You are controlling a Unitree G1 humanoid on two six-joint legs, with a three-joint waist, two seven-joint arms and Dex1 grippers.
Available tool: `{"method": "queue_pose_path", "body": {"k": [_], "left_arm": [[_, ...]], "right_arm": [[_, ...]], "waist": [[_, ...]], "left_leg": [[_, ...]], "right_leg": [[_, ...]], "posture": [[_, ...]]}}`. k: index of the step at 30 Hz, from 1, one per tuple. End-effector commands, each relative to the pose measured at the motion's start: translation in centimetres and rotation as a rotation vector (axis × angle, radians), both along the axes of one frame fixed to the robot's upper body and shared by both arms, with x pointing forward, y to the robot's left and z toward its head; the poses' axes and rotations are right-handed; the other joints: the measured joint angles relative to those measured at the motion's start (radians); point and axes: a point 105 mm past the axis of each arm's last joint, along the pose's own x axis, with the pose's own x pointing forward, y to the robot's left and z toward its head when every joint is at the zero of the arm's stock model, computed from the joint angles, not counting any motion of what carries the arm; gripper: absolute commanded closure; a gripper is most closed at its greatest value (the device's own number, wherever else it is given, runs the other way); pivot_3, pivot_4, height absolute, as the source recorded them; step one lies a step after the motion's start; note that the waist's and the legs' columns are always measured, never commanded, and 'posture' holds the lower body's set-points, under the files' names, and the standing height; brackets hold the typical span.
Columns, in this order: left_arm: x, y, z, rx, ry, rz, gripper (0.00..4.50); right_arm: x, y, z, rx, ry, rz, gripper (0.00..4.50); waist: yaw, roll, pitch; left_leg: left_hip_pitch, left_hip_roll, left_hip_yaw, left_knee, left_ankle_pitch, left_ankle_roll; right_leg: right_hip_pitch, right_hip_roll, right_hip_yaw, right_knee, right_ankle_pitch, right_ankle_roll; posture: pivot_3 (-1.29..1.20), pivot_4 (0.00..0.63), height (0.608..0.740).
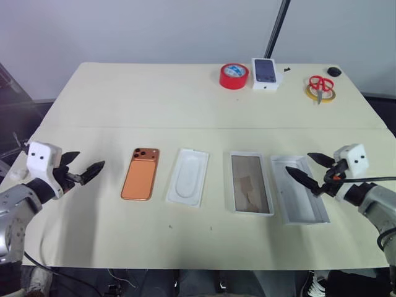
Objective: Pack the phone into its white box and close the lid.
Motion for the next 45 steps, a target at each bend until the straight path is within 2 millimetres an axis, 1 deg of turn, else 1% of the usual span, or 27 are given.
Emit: {"method": "queue_pose_path", "body": {"k": [1,5,10,14,15,18,21,25,27,28,31,33,36,39,44,45], "left_arm": [[-0.1,0.1,1.5,0.017,-0.056,-0.001,0.00],[-0.1,0.0,1.5,0.012,-0.060,0.000,0.00],[-0.8,-0.2,1.3,0.016,-0.039,-0.006,0.00],[-1.0,-1.6,1.6,-0.005,-0.048,-0.038,0.00],[-0.8,-2.4,1.7,-0.023,-0.052,-0.058,0.00],[-0.9,-6.2,1.5,-0.068,-0.040,-0.170,0.00],[-1.2,-9.9,1.5,-0.156,-0.007,-0.271,0.00],[-1.5,-14.7,0.2,-0.221,0.111,-0.359,0.00],[-1.3,-16.3,-0.5,-0.236,0.166,-0.340,0.00],[-1.1,-16.7,-0.9,-0.248,0.197,-0.321,0.00],[-0.1,-16.6,-2.2,-0.288,0.310,-0.192,0.00],[0.4,-16.7,-2.6,-0.333,0.363,-0.147,0.00],[0.6,-17.5,-2.6,-0.418,0.415,-0.137,0.00],[0.7,-18.5,-2.7,-0.479,0.463,-0.150,0.00],[0.8,-19.9,-3.1,-0.496,0.544,-0.184,0.00],[0.9,-20.0,-3.3,-0.500,0.557,-0.184,0.25]], "right_arm": [[0.2,0.3,1.3,-0.024,-0.050,0.027,0.05],[0.3,1.0,1.4,-0.016,-0.052,0.046,0.05],[0.3,1.6,1.5,-0.028,-0.040,0.081,0.05],[0.3,2.9,1.8,-0.042,-0.041,0.141,0.05],[0.4,3.3,2.1,-0.043,-0.045,0.156,0.05],[0.4,5.0,2.6,-0.058,-0.047,0.213,0.05],[0.0,6.9,3.1,-0.068,-0.052,0.284,0.05],[-0.3,9.6,3.4,-0.100,-0.067,0.381,0.05],[-0.2,10.2,3.0,-0.124,-0.065,0.408,0.05],[-0.1,10.4,2.9,-0.127,-0.062,0.416,0.05],[-0.2,11.3,2.8,-0.123,-0.063,0.446,0.05],[-0.3,11.7,2.8,-0.120,-0.063,0.459,0.05],[-0.7,11.7,2.2,-0.135,-0.047,0.460,0.05],[-1.2,11.8,2.0,-0.143,-0.036,0.470,0.05],[-2.1,12.4,1.5,-0.185,-0.006,0.517,0.05],[-2.4,12.5,1.5,-0.194,0.002,0.530,0.01]], "waist": [[0.000,0.000,0.000],[-0.001,0.000,0.000],[-0.001,0.000,0.000],[-0.001,0.000,0.000],[0.000,0.000,0.000],[0.001,0.000,0.000],[0.002,0.000,0.000],[0.001,0.000,0.000],[0.001,-0.001,0.000],[0.001,-0.001,0.000],[0.002,-0.001,0.000],[0.002,-0.001,0.000],[0.002,-0.001,0.000],[0.003,-0.001,0.000],[0.004,-0.001,0.000],[0.004,-0.001,0.000]], "left_leg": [[0.000,0.000,0.000,0.000,0.000,0.000],[0.000,0.000,0.000,0.000,0.000,0.000],[0.000,0.000,0.000,0.000,0.000,0.000],[0.000,0.000,-0.001,0.000,0.000,0.000],[0.000,0.000,-0.001,0.000,0.000,0.000],[0.000,0.000,-0.001,0.001,0.000,0.000],[0.000,0.000,-0.002,0.001,0.000,0.000],[0.000,-0.001,-0.003,0.001,0.000,0.000],[0.000,-0.001,-0.003,0.001,0.000,0.000],[0.000,-0.001,-0.004,0.002,0.000,0.000],[0.000,-0.002,-0.005,0.002,0.000,0.000],[0.000,-0.002,-0.006,0.002,0.000,0.000],[-0.001,-0.003,-0.006,0.003,0.000,0.000],[-0.001,-0.004,-0.007,0.003,0.000,0.000],[-0.001,-0.006,-0.007,0.003,0.000,0.000],[-0.001,-0.006,-0.007,0.003,0.000,0.000]], "right_leg": [[0.000,0.000,0.000,0.000,0.000,0.000],[0.000,0.000,0.000,0.000,0.000,0.000],[0.000,0.000,0.000,0.000,0.000,0.000],[0.000,0.000,0.000,0.000,0.000,0.000],[0.001,0.000,0.000,0.000,0.000,0.000],[0.001,0.000,-0.001,0.000,0.000,0.000],[0.001,0.000,-0.001,0.000,0.000,0.000],[0.002,0.000,-0.001,0.000,0.001,0.001],[0.002,0.000,-0.001,0.000,0.001,0.002],[0.002,0.000,-0.001,0.000,0.001,0.002],[0.002,0.002,-0.001,0.000,0.001,0.002],[0.002,0.002,-0.002,0.001,0.001,0.002],[0.002,0.002,-0.002,0.001,0.001,0.003],[0.002,0.001,-0.002,0.001,0.001,0.003],[0.003,0.001,-0.003,0.001,0.001,0.003],[0.003,0.001,-0.003,0.001,0.001,0.003]], "posture": [[0.00,0.150,0.718],[0.00,0.150,0.718],[0.00,0.150,0.718],[0.00,0.150,0.718],[0.00,0.150,0.718],[0.00,0.150,0.718],[0.00,0.150,0.718],[0.00,0.150,0.718],[0.00,0.150,0.718],[0.00,0.150,0.718],[0.00,0.150,0.718],[0.00,0.150,0.718],[0.00,0.150,0.718],[0.00,0.150,0.718],[0.00,0.150,0.718],[0.00,0.150,0.718]]}}
